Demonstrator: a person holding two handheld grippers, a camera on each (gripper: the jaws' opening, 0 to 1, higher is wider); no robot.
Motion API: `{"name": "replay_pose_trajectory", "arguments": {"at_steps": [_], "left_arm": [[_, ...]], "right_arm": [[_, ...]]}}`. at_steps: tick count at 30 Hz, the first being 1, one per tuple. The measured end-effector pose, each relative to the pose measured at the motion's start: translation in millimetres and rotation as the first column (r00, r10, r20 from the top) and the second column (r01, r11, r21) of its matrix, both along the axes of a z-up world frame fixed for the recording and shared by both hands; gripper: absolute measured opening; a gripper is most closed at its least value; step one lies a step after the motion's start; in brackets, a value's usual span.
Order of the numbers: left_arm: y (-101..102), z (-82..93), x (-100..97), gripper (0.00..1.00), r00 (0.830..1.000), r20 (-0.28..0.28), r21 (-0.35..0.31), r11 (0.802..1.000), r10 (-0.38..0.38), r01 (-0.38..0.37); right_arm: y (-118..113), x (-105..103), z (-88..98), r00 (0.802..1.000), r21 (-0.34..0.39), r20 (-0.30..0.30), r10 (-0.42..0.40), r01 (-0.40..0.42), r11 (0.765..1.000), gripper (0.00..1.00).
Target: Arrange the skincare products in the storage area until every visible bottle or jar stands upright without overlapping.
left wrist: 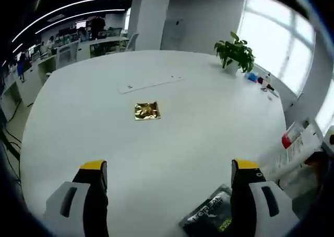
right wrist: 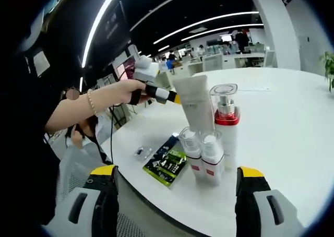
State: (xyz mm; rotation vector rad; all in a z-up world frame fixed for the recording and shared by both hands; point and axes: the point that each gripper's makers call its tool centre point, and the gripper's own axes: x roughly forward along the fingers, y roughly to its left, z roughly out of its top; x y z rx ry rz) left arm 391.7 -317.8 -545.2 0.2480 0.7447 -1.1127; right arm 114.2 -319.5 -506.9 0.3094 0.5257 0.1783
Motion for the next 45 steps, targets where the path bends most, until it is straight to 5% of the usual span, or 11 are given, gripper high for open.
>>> {"name": "replay_pose_trajectory", "arguments": {"at_steps": [9,17,30,45], "left_arm": [[-36,-9.0,16.5,0.89,0.999,-0.012,0.032,0.999,0.035,-0.034],[-85,-28.8,53.3,0.84,0.999,0.002,0.069,0.996,0.054,-0.054],[-99,-68.7,85.1,0.75,0.991,-0.012,0.138,0.982,0.133,-0.13],[-114,-71.9,121.3,0.63,0.988,0.044,0.195,0.968,0.149,-0.155]], "right_arm": [[-4,-1,-1.1,1.0,0.014,-0.007,-0.02,0.021,1.0,0.99],[-5,-1,-2.5,0.999,0.026,-0.016,-0.031,0.031,0.999,0.99],[-10,0,-4.2,0.998,0.026,-0.019,-0.056,0.057,0.998,0.99],[-18,-1,-7.2,0.996,0.039,-0.021,-0.083,0.084,0.996,0.98]]}}
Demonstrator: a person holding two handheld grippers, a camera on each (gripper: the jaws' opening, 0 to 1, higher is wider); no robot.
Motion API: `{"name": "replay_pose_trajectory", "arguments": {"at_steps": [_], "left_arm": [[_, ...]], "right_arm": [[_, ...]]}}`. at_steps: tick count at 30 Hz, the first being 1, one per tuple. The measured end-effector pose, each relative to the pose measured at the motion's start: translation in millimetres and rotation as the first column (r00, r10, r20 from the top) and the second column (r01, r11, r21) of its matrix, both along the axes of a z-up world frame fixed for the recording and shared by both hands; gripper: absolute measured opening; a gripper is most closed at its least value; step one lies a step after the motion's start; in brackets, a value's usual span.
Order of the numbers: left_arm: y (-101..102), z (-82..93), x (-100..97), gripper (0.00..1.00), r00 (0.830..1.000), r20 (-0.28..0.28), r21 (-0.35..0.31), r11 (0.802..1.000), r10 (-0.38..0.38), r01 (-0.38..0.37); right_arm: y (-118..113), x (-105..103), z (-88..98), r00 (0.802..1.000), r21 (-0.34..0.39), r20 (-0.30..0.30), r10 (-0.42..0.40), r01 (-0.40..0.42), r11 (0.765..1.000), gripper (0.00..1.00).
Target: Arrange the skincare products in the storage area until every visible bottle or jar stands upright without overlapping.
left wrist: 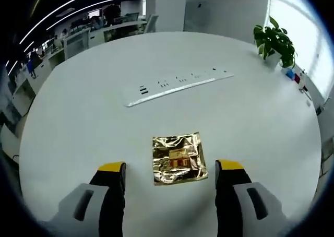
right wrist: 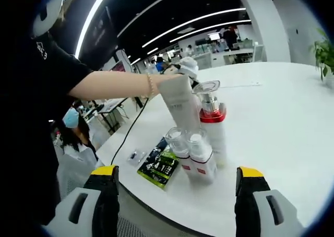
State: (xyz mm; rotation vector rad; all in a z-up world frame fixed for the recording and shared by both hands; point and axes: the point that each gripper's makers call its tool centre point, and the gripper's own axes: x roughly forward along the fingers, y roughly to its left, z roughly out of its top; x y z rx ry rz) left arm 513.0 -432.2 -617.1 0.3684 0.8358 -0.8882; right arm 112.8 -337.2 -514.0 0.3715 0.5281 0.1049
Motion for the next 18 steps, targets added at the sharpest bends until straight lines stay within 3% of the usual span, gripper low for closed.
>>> {"name": "replay_pose_trajectory", "arguments": {"at_steps": [6,10,13,18], "left_arm": [[7.3,-1.4,0.8,0.58,0.999,0.046,0.041,0.999,-0.023,0.021],[5.0,-2.2,1.2,0.56,0.999,0.042,0.042,0.999,-0.026,0.025],[0.0,-1.7,-2.0,0.44,0.997,0.051,0.04,0.997,-0.061,0.059],[0.5,-2.3,-3.8,0.42,0.997,0.041,0.038,0.997,-0.067,0.066]], "right_arm": [[-0.2,0.4,-1.0,1.0,0.003,-0.001,-0.002,0.002,1.0,0.98],[0.2,0.4,-1.1,1.0,0.003,-0.001,-0.002,0.002,1.0,0.98],[0.3,0.7,-0.4,1.0,0.005,0.002,-0.004,0.004,1.0,0.98],[0.0,1.1,1.0,1.0,0.006,0.009,-0.007,0.007,1.0,0.98]]}}
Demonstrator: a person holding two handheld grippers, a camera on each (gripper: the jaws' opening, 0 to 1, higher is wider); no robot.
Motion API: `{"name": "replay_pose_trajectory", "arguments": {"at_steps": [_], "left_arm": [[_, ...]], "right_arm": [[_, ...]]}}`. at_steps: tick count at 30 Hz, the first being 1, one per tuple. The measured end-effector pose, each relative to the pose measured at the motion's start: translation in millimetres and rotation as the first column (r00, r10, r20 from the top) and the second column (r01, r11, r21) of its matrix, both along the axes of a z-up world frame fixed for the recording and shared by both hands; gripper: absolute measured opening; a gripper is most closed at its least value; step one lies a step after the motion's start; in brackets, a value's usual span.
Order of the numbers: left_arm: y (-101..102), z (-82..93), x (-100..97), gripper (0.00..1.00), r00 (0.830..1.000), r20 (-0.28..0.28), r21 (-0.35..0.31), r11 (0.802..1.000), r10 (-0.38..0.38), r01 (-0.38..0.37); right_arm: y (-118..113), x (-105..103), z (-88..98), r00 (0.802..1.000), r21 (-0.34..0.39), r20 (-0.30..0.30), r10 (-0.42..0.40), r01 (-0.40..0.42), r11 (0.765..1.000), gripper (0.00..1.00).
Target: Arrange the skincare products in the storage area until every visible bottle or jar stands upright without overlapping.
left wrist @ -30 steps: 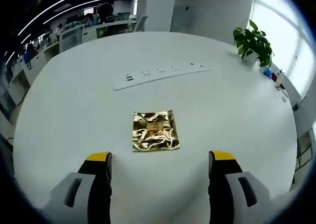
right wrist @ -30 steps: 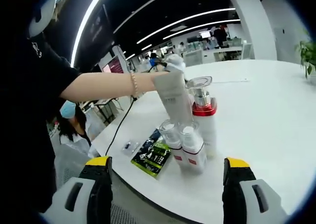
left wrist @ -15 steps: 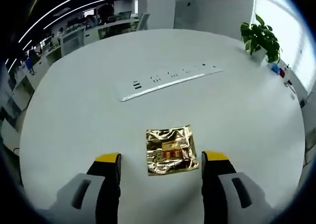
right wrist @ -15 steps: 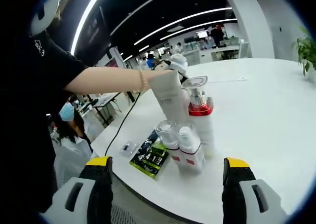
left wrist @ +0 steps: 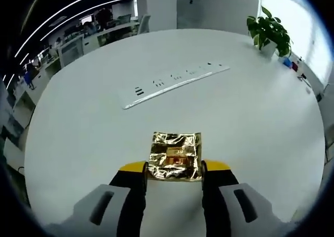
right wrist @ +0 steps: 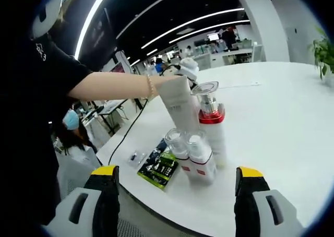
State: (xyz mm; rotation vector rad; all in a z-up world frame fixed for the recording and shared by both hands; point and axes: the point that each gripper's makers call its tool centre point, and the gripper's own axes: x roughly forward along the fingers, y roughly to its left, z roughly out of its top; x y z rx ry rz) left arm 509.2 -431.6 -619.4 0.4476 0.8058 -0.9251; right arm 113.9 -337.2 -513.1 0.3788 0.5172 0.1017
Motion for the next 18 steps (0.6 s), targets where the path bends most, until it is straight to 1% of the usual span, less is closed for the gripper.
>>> {"name": "replay_pose_trajectory", "arguments": {"at_steps": [4,8,12,13,14,18], "left_arm": [[5,3.7,-1.6,0.42,1.0,0.002,-0.011,1.0,-0.008,0.008],[11,5.0,3.4,0.42,1.0,-0.011,-0.032,0.999,0.001,-0.001],[22,13.8,-2.0,0.42,1.0,-0.006,-0.043,0.999,-0.015,0.015],[22,12.1,4.4,0.42,1.0,-0.001,-0.043,0.999,-0.021,0.02],[24,13.9,4.9,0.42,1.0,-0.001,-0.046,0.999,-0.023,0.023],[34,22.0,-3.3,0.42,1.0,-0.005,-0.058,0.998,-0.027,0.027]], "right_arm": [[0,0,1.4,1.0,0.0,0.005,-0.003,0.003,1.0,0.98],[0,1,2.9,1.0,0.0,0.011,-0.003,0.003,1.0,0.98],[1,2,3.9,1.0,-0.003,0.016,0.002,-0.002,1.0,0.98],[1,2,4.0,1.0,-0.004,0.017,0.002,-0.002,1.0,0.97],[2,2,4.3,1.0,-0.004,0.018,0.004,-0.004,1.0,0.97],[3,3,6.5,1.0,-0.011,0.028,0.011,-0.011,1.0,0.97]]}}
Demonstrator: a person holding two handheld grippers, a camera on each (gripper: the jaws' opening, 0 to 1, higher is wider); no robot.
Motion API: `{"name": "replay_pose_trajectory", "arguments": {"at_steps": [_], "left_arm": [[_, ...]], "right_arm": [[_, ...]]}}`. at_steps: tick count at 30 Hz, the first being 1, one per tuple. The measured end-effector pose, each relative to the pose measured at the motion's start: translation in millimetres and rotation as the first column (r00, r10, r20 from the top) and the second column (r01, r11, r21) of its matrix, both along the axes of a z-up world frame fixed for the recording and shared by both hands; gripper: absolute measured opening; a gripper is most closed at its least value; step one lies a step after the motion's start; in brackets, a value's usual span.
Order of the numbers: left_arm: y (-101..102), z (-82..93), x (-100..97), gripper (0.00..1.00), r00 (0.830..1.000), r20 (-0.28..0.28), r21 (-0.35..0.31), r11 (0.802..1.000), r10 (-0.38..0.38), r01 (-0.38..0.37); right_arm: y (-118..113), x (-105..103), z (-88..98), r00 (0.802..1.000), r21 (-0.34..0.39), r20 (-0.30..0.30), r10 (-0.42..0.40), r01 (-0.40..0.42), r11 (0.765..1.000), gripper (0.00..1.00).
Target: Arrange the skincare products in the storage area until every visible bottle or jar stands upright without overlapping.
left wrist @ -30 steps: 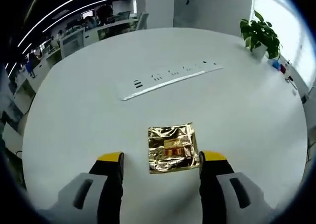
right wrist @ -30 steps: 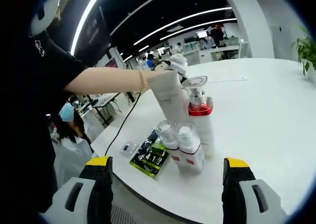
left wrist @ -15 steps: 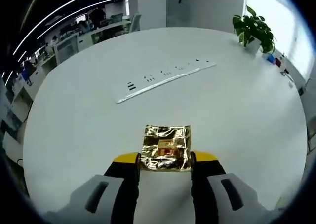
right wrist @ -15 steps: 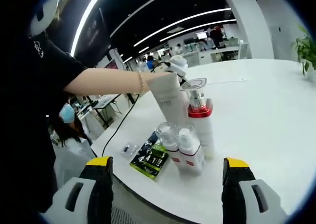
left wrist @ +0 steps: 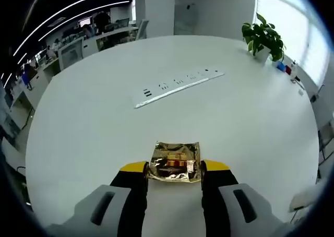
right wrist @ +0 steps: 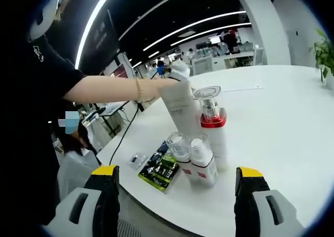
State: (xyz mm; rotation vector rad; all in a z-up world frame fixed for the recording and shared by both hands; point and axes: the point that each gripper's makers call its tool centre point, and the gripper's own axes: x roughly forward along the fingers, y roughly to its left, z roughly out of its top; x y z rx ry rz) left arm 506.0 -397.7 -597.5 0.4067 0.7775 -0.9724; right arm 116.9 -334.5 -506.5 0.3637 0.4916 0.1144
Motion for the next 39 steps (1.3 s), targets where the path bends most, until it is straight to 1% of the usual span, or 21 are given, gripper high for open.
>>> {"name": "replay_pose_trajectory", "arguments": {"at_steps": [1,4,8,9,10,11,12,14,15,18,20,21,24,25,27,30,32,34,35,39], "left_arm": [[5,2.5,-2.7,0.42,1.0,0.0,0.004,1.0,-0.003,0.003],[10,2.8,-5.0,0.42,1.0,-0.001,0.009,1.0,-0.009,0.009],[18,8.3,-11.3,0.42,1.0,-0.003,-0.001,1.0,-0.013,0.013],[23,14.4,-16.7,0.42,1.0,0.0,-0.004,1.0,-0.016,0.016],[24,17.1,-18.3,0.42,1.0,0.001,-0.007,1.0,-0.017,0.017],[21,18.2,-15.0,0.42,1.0,0.003,-0.011,1.0,-0.021,0.021],[22,20.5,-15.8,0.42,1.0,0.006,-0.011,1.0,-0.026,0.026],[32,30.6,-25.8,0.42,0.999,0.012,-0.011,0.999,-0.036,0.036],[30,30.4,-24.2,0.42,0.999,0.014,-0.012,0.999,-0.04,0.04],[36,39.6,-28.6,0.42,0.999,0.016,-0.022,0.999,-0.044,0.044],[36,41.8,-27.2,0.42,0.998,0.021,-0.03,0.998,-0.054,0.054],[40,48.6,-31.2,0.42,0.998,0.026,-0.031,0.998,-0.062,0.063],[54,59.5,-41.9,0.42,0.997,0.033,-0.03,0.997,-0.073,0.074],[61,61.7,-46.1,0.42,0.997,0.036,-0.033,0.997,-0.073,0.074],[69,67.4,-50.8,0.42,0.996,0.041,-0.035,0.996,-0.081,0.082],[83,76.6,-66.2,0.42,0.995,0.042,-0.04,0.995,-0.092,0.093],[85,79.3,-66.3,0.42,0.994,0.046,-0.046,0.993,-0.104,0.106],[95,87.3,-75.9,0.42,0.992,0.049,-0.054,0.992,-0.113,0.116],[98,89.4,-77.4,0.42,0.992,0.048,-0.057,0.991,-0.116,0.119],[116,98.1,-91.0,0.42,0.991,0.049,-0.065,0.989,-0.127,0.13]], "right_arm": [[0,0,0.6,1.0,-0.002,0.003,0.0,0.0,1.0,0.97],[0,1,2.8,1.0,-0.008,0.013,0.0,0.001,1.0,0.97],[0,2,4.4,1.0,-0.021,0.021,0.003,-0.002,1.0,0.97],[0,2,4.4,1.0,-0.027,0.02,0.005,-0.004,1.0,0.97],[0,2,4.7,1.0,-0.032,0.022,0.006,-0.005,0.999,0.97],[-1,2,5.9,1.0,-0.036,0.027,0.005,-0.004,0.999,0.97],[0,3,7.4,0.999,-0.038,0.032,0.003,-0.002,0.999,0.97],[-2,3,9.8,0.999,-0.038,0.044,-0.004,0.005,0.999,0.97],[-3,3,10.8,0.999,-0.036,0.049,-0.006,0.008,0.999,0.97],[-4,2,14.4,0.998,-0.035,0.064,-0.007,0.01,0.999,0.97],[-5,3,16.7,0.997,-0.031,0.073,-0.009,0.011,0.999,0.97],[-6,3,19.2,0.996,-0.026,0.083,-0.012,0.014,1.0,0.97],[-8,2,24.4,0.995,-0.018,0.097,-0.017,0.019,1.0,0.97],[-9,1,25.5,0.995,-0.022,0.098,-0.014,0.016,1.0,0.97],[-11,-2,28.4,0.995,-0.053,0.095,-0.001,0.006,0.999,0.97],[-18,-7,38.5,0.994,-0.076,0.105,-0.004,0.012,0.997,0.97],[-26,-9,50.2,0.991,-0.097,0.129,-0.018,0.031,0.995,0.97],[-34,-9,62.3,0.988,-0.113,0.153,-0.026,0.044,0.993,0.97],[-37,-8,70.3,0.985,-0.126,0.17,-0.026,0.048,0.991,0.97],[-36,-1,94.1,0.976,-0.154,0.217,0.001,0.034,0.987,0.97]]}}
